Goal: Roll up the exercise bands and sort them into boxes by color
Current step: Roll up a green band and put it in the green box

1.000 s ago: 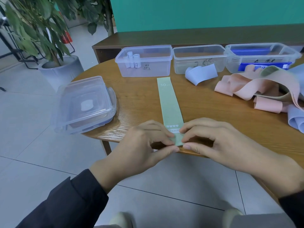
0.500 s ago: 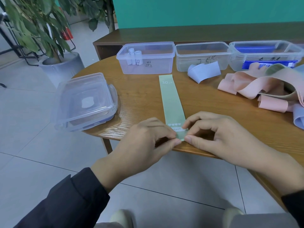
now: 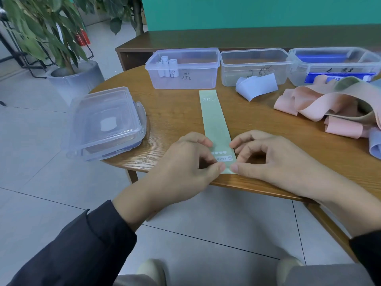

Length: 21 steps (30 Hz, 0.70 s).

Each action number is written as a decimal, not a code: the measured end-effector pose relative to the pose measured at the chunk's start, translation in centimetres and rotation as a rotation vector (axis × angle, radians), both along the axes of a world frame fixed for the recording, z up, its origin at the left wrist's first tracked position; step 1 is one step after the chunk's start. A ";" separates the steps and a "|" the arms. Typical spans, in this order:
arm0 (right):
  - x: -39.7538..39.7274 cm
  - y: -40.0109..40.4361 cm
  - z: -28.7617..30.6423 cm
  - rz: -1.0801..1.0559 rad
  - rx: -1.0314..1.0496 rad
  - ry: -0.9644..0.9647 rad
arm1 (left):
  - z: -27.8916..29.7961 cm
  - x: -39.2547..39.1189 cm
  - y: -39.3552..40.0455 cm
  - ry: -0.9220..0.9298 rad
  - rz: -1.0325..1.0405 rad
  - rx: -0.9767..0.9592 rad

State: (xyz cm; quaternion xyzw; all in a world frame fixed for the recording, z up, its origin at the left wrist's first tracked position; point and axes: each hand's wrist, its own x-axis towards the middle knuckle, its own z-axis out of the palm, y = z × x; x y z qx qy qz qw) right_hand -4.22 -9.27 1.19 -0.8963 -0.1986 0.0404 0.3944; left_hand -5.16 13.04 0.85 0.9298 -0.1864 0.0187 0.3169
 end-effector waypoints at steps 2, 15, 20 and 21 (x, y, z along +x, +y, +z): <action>0.2 0.2 0.0 -0.010 -0.035 0.009 | 0.1 0.1 -0.2 0.023 0.025 0.001; 0.3 -0.1 -0.6 0.212 0.035 -0.092 | -1.6 0.2 0.9 -0.252 -0.149 -0.085; 0.2 -0.4 -1.1 0.238 -0.074 -0.204 | -2.4 0.3 1.1 -0.375 -0.182 -0.047; 0.1 -0.5 -1.1 0.235 -0.078 -0.209 | -2.3 0.2 1.3 -0.368 -0.192 -0.050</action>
